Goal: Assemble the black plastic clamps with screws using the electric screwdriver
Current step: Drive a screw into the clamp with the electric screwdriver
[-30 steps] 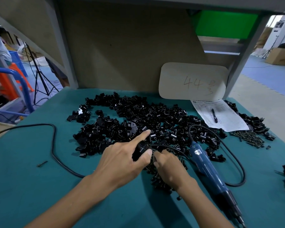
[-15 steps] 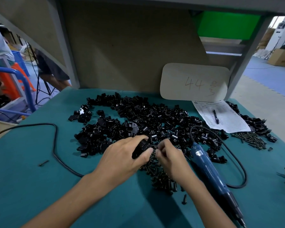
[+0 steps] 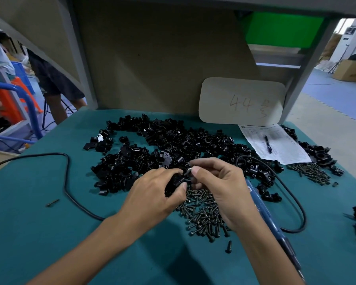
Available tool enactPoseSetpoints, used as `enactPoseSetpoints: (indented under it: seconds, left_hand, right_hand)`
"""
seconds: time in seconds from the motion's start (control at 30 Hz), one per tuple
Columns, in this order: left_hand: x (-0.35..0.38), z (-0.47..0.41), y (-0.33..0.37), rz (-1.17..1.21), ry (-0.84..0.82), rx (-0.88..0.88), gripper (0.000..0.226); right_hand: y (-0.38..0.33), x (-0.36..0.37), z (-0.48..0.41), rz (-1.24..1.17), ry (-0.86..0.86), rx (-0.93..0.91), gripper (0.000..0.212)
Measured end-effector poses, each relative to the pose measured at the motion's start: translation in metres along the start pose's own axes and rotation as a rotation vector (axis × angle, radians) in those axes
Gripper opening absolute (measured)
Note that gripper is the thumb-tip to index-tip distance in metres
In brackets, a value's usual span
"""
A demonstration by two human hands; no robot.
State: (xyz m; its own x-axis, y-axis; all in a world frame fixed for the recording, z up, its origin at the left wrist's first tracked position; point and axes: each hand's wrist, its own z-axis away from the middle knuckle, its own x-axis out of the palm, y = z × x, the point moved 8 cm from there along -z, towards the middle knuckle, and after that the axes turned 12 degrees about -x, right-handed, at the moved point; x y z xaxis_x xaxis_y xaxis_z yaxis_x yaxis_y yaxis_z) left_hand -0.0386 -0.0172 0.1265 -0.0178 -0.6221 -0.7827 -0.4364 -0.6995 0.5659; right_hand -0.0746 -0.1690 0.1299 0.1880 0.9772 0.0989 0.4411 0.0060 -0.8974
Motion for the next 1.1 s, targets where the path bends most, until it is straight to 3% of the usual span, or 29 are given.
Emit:
enactPoseSetpoints:
  seconds: [0.33,0.63,0.77,1.1]
  left_hand:
    - [0.000,0.000,-0.001,-0.019,-0.010,0.010,0.068]
    - [-0.004,0.001,0.006,-0.150,0.054,0.076,0.057]
    - [-0.016,0.004,0.021,-0.222,0.200,0.212,0.042]
    - [-0.016,0.006,0.021,-0.259,0.160,0.266,0.035]
  right_hand:
    - [0.003,0.006,0.001,0.067,-0.148,0.042,0.017]
    - [-0.012,0.008,-0.002,0.605,-0.432,-0.037,0.012]
    - [-0.016,0.016,-0.002,0.816,-0.510,-0.083,0.038]
    - [-0.013,0.022,0.001,0.701,-0.665,-0.039,0.044]
